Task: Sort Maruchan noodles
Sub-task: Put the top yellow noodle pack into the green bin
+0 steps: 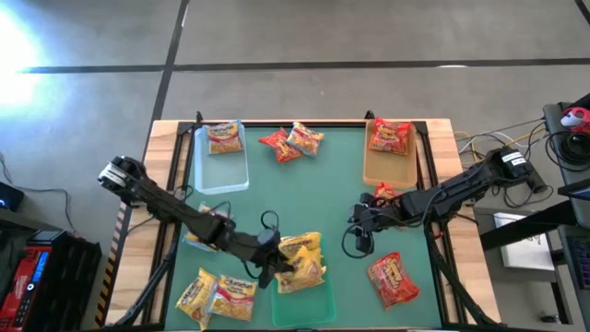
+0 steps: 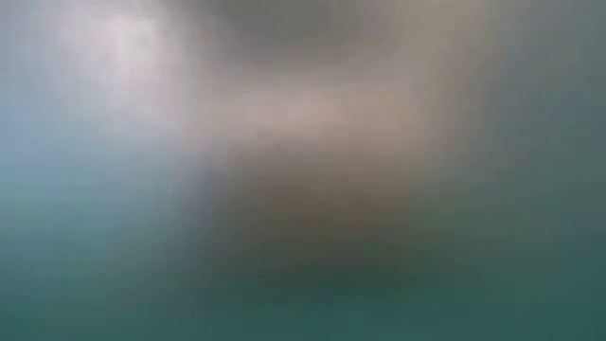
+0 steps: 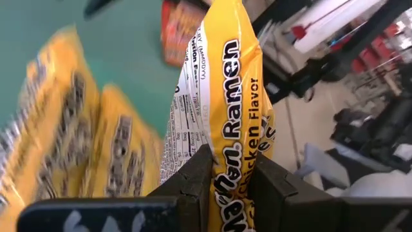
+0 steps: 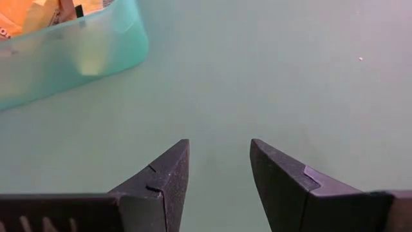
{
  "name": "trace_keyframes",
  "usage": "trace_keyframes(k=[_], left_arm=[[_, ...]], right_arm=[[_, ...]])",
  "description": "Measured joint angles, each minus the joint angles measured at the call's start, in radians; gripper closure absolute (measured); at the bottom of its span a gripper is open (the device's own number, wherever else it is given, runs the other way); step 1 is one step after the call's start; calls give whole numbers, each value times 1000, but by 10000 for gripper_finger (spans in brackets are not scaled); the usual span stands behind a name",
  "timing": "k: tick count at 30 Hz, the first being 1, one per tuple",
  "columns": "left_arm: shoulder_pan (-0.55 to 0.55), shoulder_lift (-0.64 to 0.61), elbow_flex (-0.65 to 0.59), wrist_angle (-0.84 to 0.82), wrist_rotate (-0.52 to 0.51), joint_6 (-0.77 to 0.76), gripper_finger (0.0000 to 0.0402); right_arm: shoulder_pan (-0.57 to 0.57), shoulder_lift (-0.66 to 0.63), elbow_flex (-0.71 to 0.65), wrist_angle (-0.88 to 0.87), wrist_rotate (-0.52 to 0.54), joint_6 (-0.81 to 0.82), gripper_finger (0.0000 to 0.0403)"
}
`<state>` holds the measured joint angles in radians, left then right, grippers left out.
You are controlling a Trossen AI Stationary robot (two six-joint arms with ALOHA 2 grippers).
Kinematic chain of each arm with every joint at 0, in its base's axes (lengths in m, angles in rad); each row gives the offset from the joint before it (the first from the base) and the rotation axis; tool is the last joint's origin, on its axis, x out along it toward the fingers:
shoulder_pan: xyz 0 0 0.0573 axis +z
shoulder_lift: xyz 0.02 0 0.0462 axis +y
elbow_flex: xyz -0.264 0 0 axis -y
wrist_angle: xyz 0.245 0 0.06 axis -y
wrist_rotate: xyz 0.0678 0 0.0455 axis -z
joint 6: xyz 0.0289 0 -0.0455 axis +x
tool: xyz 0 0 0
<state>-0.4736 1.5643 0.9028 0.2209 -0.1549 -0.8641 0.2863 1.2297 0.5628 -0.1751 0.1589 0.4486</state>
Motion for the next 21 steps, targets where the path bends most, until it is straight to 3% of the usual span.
trace_keyframes(k=[15, 21], left_arm=[[4, 176, 71, 5, 115, -27, 341], [7, 190, 105, -93, 114, -67, 312]], right_arm=[[0, 0, -1, -3, 0, 8, 248], [0, 0, -1, -7, -1, 15, 248]])
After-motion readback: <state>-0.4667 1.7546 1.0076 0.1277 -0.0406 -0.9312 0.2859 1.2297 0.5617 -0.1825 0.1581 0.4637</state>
